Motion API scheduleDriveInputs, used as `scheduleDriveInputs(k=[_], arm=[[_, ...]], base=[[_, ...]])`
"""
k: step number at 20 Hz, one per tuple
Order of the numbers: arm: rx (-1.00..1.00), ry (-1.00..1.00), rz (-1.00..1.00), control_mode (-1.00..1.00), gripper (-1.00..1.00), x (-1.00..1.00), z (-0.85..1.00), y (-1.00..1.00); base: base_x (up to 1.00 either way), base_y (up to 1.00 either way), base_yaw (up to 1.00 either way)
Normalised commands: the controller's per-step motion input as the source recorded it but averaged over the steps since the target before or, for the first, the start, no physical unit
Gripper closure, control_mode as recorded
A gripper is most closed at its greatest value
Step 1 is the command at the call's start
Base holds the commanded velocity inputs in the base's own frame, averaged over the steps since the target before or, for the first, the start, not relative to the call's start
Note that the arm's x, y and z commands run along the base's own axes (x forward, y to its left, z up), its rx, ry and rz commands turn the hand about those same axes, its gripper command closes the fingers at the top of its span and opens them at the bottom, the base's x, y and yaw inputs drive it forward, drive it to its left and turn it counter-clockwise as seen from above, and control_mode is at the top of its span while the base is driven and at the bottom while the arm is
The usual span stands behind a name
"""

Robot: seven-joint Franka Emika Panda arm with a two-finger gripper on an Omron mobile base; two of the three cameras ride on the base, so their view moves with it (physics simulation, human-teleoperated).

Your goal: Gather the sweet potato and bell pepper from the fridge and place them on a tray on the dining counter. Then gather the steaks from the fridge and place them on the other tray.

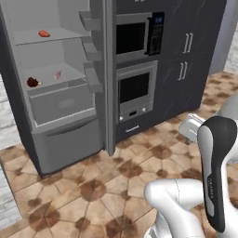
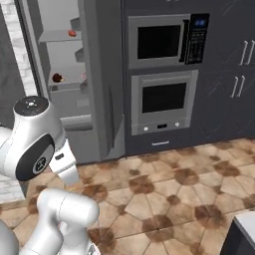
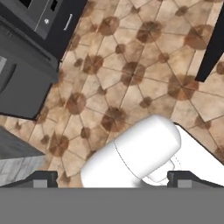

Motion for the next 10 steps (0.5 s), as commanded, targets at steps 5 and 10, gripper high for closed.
scheduleDriveInputs(k=[5, 10], arm=[[0.0, 0.0, 0.0, 1.0, -1.0, 0.0, 0.0, 0.0], [0.0, 0.0, 0.0, 1.0, -1.0, 0.0, 0.0, 0.0]], base=[[0.41, 0.31, 0.29], [0.48, 0.33, 0.27]])
